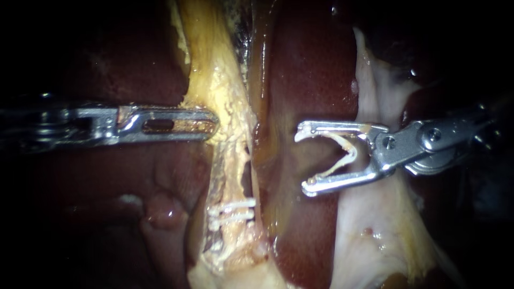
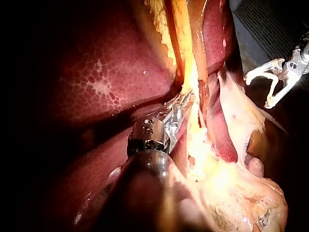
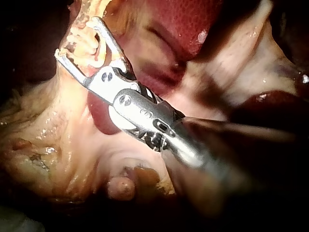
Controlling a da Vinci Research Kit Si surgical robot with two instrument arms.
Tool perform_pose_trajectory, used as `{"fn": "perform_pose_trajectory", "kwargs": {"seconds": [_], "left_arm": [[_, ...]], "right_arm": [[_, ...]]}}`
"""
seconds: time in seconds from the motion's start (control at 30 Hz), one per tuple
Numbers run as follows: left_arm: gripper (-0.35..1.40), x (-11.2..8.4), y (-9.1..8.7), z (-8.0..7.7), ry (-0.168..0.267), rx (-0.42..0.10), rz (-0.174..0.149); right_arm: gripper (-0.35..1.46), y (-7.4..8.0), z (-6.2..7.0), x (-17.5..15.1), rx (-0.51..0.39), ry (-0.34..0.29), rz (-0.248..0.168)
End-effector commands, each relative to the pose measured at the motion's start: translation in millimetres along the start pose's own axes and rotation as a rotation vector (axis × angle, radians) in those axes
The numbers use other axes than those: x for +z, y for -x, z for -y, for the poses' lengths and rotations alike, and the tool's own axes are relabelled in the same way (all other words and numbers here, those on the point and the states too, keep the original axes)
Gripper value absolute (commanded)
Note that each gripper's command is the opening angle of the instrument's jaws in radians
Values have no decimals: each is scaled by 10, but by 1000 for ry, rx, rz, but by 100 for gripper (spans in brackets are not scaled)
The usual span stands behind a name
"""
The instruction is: Clipping third clip left tube
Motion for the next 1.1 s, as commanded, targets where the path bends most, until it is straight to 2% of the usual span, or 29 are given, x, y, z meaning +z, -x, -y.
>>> {"fn": "perform_pose_trajectory", "kwargs": {"seconds": [0.03, 0.13, 0.23, 0.33, 0.47, 0.57, 0.73, 0.87, 1.1], "left_arm": [[-35, -1, 0, 0, -1, 0, 0], [-35, -5, 0, 0, -3, 1, -2], [-35, -24, 8, -1, -1, -1, -3], [-35, -45, 20, 0, 10, -7, 6], [-35, -79, 39, 6, 11, -28, 45], [-35, -98, 48, 13, 3, -27, 68], [-35, -114, 54, 28, -5, -21, 88], [-35, -120, 54, 39, -5, -15, 94], [-35, -126, 56, 46, -9, -13, 101]], "right_arm": [[60, 0, 0, 0, -1, 0, 0], [60, 4, 3, 3, -4, -9, 5], [60, 16, 7, 13, 4, -31, 28], [59, 35, 13, 29, 66, -56, 48], [59, 69, 16, 61, 188, -86, 53], [59, 89, 16, 82, 241, -96, 64], [59, 114, 10, 111, 303, -105, 83], [59, 122, 2, 120, 318, -104, 87], [59, 126, -9, 128, 331, -102, 87]]}}
